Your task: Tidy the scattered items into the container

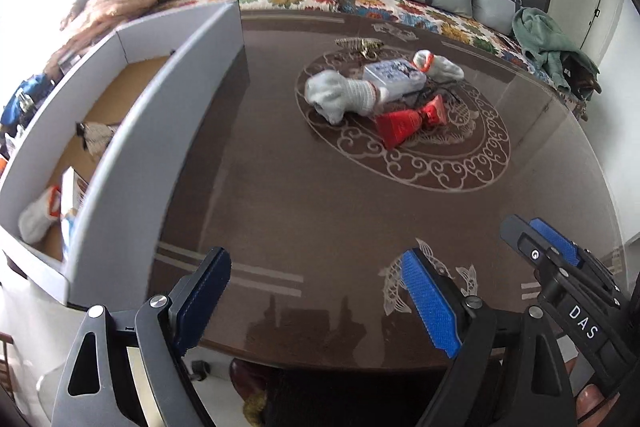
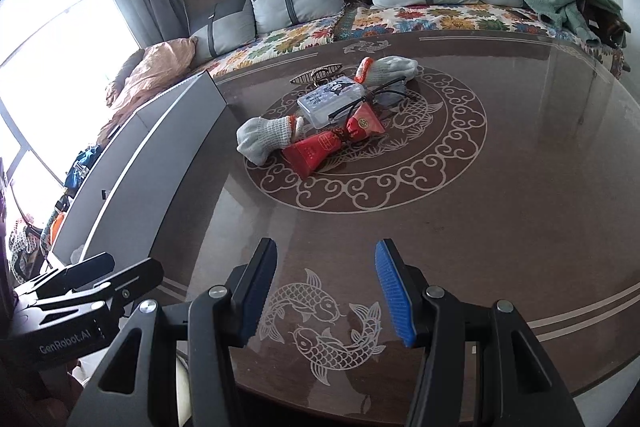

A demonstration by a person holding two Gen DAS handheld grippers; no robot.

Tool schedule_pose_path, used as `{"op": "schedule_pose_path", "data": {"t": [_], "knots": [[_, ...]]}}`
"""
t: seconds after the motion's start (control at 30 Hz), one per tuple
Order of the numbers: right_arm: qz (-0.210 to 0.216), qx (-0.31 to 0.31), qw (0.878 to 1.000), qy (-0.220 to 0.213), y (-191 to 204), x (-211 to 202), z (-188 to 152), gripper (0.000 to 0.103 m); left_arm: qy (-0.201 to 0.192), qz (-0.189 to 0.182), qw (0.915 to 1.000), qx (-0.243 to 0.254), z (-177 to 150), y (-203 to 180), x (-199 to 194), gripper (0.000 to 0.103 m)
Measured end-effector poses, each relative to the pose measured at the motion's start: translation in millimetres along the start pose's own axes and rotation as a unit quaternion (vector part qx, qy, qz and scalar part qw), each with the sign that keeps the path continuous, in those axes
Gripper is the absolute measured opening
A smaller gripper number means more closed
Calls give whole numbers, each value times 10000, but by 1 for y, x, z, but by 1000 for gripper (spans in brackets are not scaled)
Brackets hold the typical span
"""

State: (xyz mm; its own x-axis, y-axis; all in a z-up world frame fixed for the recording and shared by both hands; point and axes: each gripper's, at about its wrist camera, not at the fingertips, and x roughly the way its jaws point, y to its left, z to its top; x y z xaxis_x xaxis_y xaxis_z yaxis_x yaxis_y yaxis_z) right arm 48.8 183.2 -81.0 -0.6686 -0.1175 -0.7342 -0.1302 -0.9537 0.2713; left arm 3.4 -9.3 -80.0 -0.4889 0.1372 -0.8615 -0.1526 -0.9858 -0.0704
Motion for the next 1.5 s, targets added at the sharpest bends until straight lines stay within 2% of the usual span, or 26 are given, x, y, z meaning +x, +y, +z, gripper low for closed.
{"op": "schedule_pose_path", "data": {"t": [0.13, 0.23, 0.33, 0.37, 0.43, 0.6, 0.7, 0.97, 1.13, 1.3, 1.5], "knots": [[-47, -14, 9999, -106, -2, -4, -3, 53, 61, -142, 9999, -48, -8, -4, 7, 87], [197, 271, 9992, -238, -13, -10, -2, 53, 14, -174, 9998, -42, -11, -7, 8, 87], [548, 734, 9957, 164, -28, 2, -4, 53, -65, -184, 9998, -40, -11, -8, 8, 87], [509, 766, 9955, 249, -30, 5, -6, 53, -127, -164, 9998, -35, -11, -8, 9, 87], [136, 529, 9983, 216, -28, 4, -10, 53, -214, -63, 9998, 10, -12, -11, 12, 87], [-371, -103, 9992, -109, -12, -6, -12, 53, -262, -74, 9996, -2, -16, -12, 16, 87], [-445, -307, 9982, -248, -6, -10, -12, 53, -360, -30, 9993, 23, -14, -12, 15, 87], [-478, -372, 9979, -242, -7, -8, -12, 53, -455, -67, 9989, -41, -9, -8, 25, 87], [-490, -383, 9980, -90, -3, 5, -10, 53, -399, -116, 9991, -66, 1, -3, 42, 87], [-203, -313, 9990, 232, 0, 25, -1, 53, -458, -159, 9984, -276, 0, 11, 50, 87], [253, 290, 9972, 645, -7, 59, 25, 53, -670, -129, 9972, -300, -10, 14, 61, 87]]}}
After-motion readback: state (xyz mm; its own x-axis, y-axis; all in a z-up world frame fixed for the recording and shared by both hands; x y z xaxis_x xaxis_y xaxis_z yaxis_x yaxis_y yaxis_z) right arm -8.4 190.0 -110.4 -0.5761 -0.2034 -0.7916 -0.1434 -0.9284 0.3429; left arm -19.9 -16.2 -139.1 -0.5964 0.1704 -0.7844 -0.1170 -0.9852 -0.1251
